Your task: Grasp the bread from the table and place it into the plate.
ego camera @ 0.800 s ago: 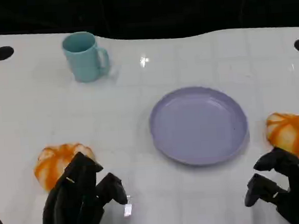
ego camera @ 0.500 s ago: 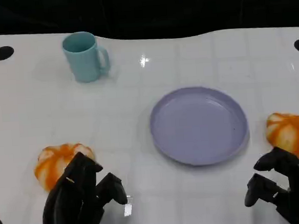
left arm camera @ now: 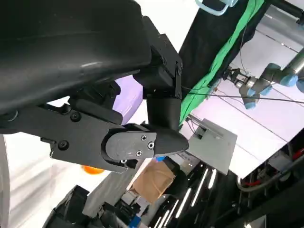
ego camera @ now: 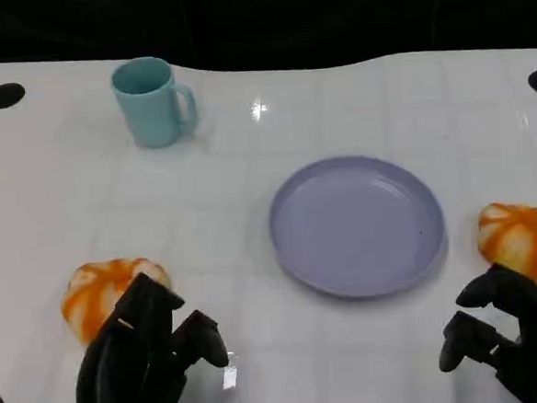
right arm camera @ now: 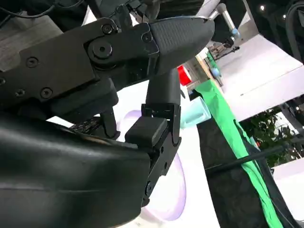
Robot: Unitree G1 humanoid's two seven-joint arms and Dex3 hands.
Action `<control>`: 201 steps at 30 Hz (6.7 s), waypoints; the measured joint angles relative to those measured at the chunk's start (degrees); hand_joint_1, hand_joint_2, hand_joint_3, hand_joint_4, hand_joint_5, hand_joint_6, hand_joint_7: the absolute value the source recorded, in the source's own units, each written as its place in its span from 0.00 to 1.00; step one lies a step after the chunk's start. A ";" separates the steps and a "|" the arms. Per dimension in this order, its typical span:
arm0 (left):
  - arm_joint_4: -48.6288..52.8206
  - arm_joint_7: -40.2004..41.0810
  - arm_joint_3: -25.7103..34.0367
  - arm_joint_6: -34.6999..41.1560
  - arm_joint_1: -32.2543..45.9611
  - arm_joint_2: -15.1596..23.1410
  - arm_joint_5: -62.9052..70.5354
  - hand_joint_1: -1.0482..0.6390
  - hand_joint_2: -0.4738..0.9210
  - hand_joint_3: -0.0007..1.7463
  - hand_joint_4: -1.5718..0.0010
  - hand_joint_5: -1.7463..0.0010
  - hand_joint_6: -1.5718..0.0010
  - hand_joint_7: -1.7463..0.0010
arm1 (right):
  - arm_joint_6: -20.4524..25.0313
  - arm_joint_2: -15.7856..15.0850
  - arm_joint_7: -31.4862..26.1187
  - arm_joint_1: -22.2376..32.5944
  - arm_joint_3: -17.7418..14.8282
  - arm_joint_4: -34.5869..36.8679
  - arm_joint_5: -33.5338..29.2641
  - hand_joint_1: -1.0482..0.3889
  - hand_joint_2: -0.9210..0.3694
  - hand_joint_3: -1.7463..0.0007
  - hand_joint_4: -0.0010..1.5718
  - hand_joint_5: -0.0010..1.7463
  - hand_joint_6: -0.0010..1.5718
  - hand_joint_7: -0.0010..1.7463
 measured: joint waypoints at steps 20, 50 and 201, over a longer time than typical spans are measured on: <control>-7.34 0.25 -4.32 -13.23 -0.78 14.59 24.07 0.36 1.00 0.05 0.82 0.73 0.72 1.00 | -0.27 0.68 -0.68 0.27 0.78 -0.49 -0.06 0.36 0.00 0.89 0.46 0.89 0.51 0.61; -28.74 7.27 -16.46 2.20 -2.96 33.28 93.51 0.36 0.97 0.01 0.99 0.96 0.90 1.00 | 0.55 0.59 -0.87 0.43 0.80 -1.30 0.05 0.36 0.00 0.89 0.45 0.90 0.50 0.62; 61.53 26.58 -42.62 -25.59 -64.29 7.38 74.67 0.03 1.00 0.36 1.00 1.00 0.99 0.96 | -0.38 0.10 0.13 0.75 0.61 -0.33 0.06 0.36 0.00 0.88 0.46 0.89 0.49 0.64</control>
